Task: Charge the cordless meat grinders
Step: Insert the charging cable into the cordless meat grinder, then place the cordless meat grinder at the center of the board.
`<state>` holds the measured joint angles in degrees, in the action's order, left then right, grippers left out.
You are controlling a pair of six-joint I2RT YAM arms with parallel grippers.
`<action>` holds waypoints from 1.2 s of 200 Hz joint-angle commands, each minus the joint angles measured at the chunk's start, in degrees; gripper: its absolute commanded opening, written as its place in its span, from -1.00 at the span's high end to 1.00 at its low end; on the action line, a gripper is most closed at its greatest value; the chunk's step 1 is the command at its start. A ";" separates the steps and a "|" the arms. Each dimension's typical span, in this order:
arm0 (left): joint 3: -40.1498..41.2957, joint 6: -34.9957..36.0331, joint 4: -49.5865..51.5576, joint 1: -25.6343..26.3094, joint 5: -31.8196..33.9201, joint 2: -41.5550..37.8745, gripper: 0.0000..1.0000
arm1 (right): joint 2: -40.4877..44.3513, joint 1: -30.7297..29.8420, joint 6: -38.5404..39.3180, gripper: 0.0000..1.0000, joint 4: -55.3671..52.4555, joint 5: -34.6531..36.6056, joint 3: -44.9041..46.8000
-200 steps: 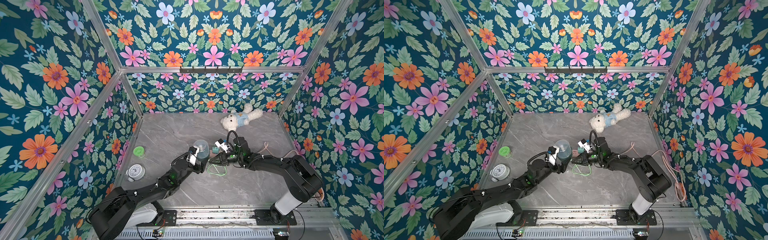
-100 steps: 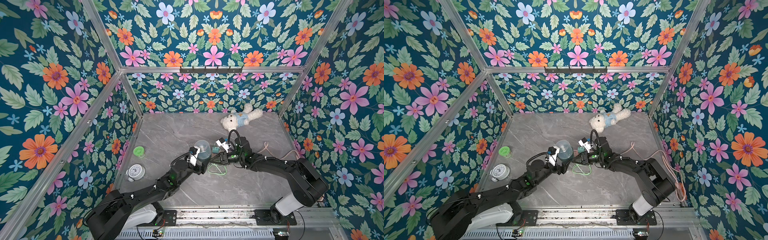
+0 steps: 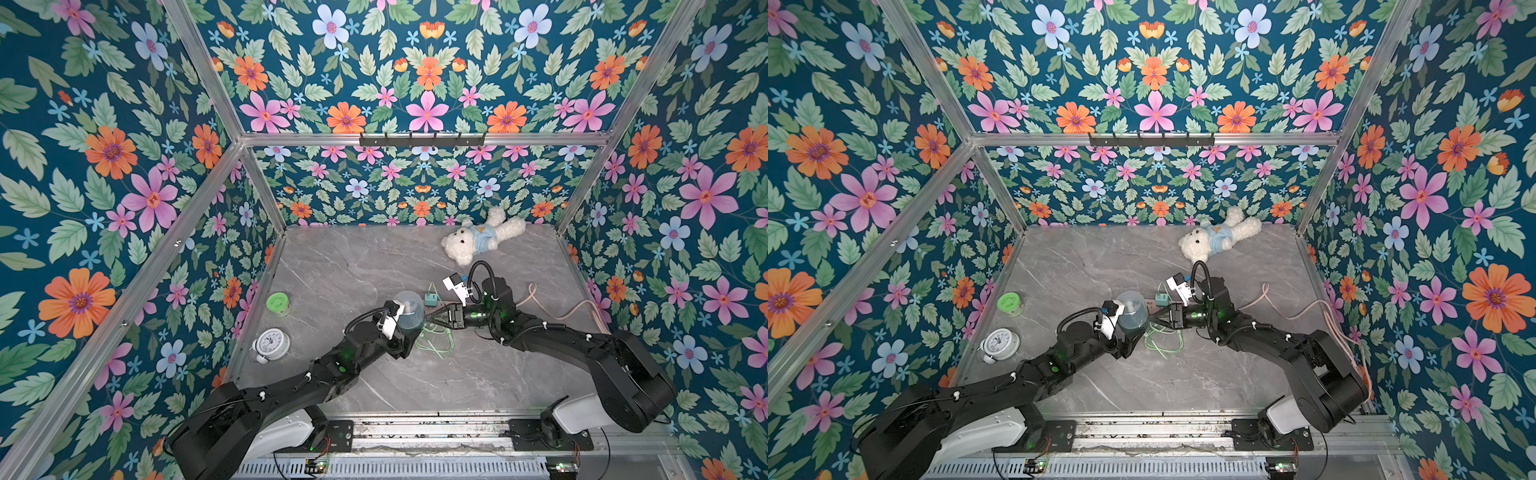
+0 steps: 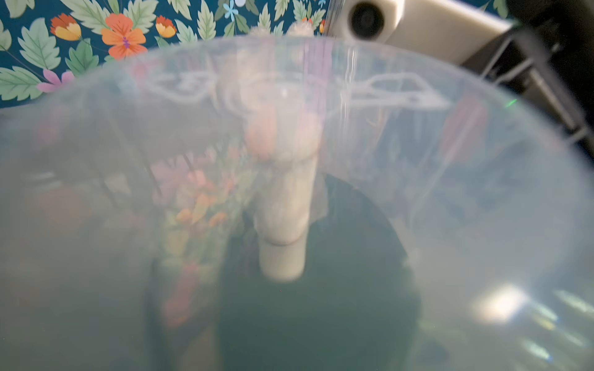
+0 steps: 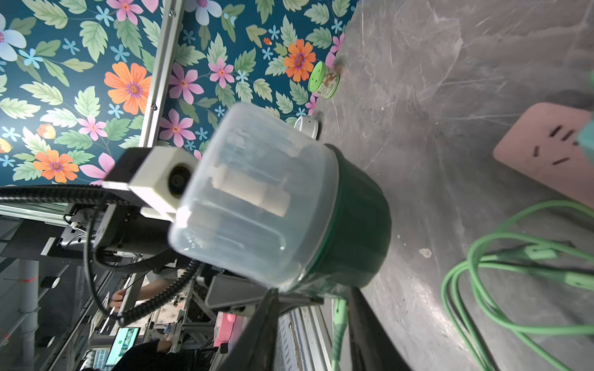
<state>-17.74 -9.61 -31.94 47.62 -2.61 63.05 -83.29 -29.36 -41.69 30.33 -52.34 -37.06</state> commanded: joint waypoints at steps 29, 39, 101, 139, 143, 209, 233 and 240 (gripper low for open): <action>4.31 -1.36 -0.94 -0.24 10.93 -1.68 -0.02 | 4.36 2.60 6.18 0.19 -6.85 2.78 1.55; 5.58 -2.34 -1.96 -0.24 14.00 -1.96 -0.02 | 4.88 3.09 6.99 0.18 -8.35 3.28 1.68; 10.42 -6.15 -13.25 -0.21 25.04 5.21 -0.09 | 4.96 4.32 7.41 0.17 -9.06 5.06 2.67; 12.48 -4.39 -24.32 -0.32 24.16 11.36 -0.23 | 4.98 4.87 7.79 0.14 -9.50 6.63 3.35; 12.63 -4.28 -25.13 -0.31 23.85 12.09 -0.25 | 4.84 4.84 7.85 0.14 -9.50 6.63 3.39; 11.89 -5.72 -31.62 -0.37 19.31 22.54 -0.59 | 6.23 5.65 8.16 0.13 -10.51 7.64 3.65; 11.36 -6.74 -29.93 -0.37 18.51 22.61 -0.75 | 7.28 6.15 8.73 0.11 -11.88 8.32 3.86; 11.32 -6.96 -29.47 -0.37 18.17 22.43 -0.80 | 7.41 6.38 8.82 0.10 -12.04 8.39 3.92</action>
<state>-5.98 -15.09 -58.74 47.24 16.84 85.62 -76.60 -23.44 -34.06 19.64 -44.84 -33.30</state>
